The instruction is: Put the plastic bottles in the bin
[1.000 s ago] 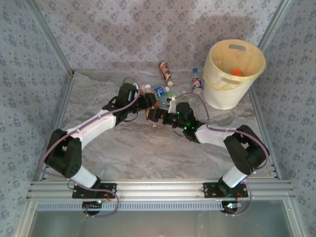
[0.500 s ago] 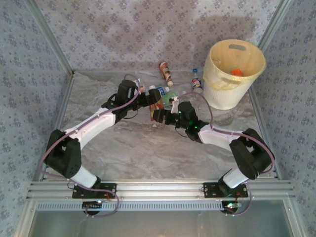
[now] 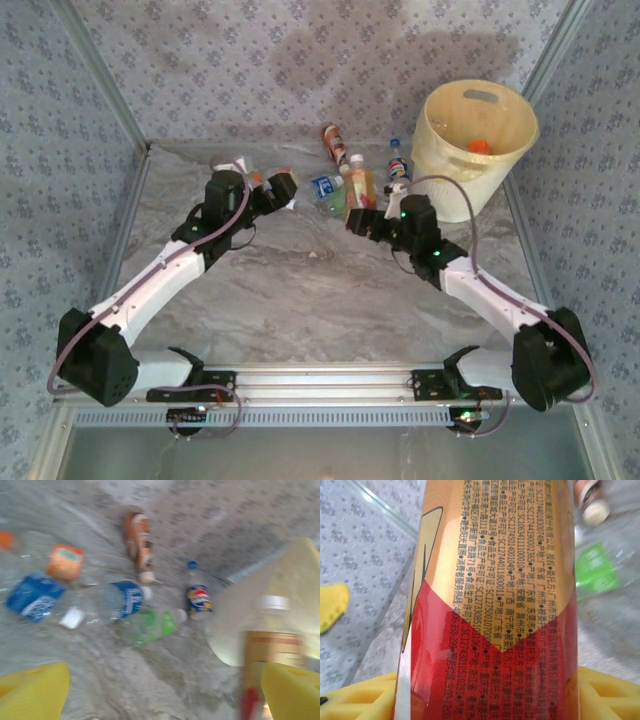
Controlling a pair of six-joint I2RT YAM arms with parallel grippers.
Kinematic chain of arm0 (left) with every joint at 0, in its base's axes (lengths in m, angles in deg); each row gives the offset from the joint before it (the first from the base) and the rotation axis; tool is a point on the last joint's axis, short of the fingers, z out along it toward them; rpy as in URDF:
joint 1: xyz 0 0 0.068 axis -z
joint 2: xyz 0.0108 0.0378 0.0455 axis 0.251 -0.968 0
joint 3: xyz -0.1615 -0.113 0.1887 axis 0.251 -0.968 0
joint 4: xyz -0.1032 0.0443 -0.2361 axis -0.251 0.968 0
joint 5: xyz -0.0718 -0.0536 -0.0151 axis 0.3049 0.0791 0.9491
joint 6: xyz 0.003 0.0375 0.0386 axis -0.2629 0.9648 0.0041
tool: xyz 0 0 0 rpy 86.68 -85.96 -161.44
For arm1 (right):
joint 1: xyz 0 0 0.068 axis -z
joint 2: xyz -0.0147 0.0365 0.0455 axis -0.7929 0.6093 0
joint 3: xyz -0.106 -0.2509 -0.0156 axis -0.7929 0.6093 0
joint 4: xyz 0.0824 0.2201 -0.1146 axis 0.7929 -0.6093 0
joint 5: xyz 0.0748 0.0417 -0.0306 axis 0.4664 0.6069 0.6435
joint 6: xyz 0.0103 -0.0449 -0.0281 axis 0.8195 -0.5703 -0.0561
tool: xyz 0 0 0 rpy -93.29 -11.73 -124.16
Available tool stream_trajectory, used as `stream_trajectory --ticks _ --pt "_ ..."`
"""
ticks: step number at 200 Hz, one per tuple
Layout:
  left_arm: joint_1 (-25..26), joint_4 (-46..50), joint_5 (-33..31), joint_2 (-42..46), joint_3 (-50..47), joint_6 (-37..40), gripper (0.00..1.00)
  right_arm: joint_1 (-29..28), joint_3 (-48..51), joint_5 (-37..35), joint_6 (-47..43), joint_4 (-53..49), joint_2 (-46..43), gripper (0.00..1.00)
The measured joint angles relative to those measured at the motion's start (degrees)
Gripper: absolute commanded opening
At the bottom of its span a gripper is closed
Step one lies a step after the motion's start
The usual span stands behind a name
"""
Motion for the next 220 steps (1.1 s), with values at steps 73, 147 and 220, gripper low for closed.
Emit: stream_trajectory --ticks 73,147,220 --pt "-1.7 5.42 -12.11 2.1 -5.07 -3.37 0.98 10.99 -15.76 -2.43 -10.86 -10.08 -4.72 0.6" --pt "-2.1 7.56 -14.53 4.55 -6.78 -3.34 0.98 26.88 -38.93 -2.95 -20.98 -24.68 7.96 0.6" --pt "-3.1 7.85 -15.26 6.36 -8.46 -3.37 0.98 39.69 -53.31 1.55 -25.42 -39.8 23.58 0.63"
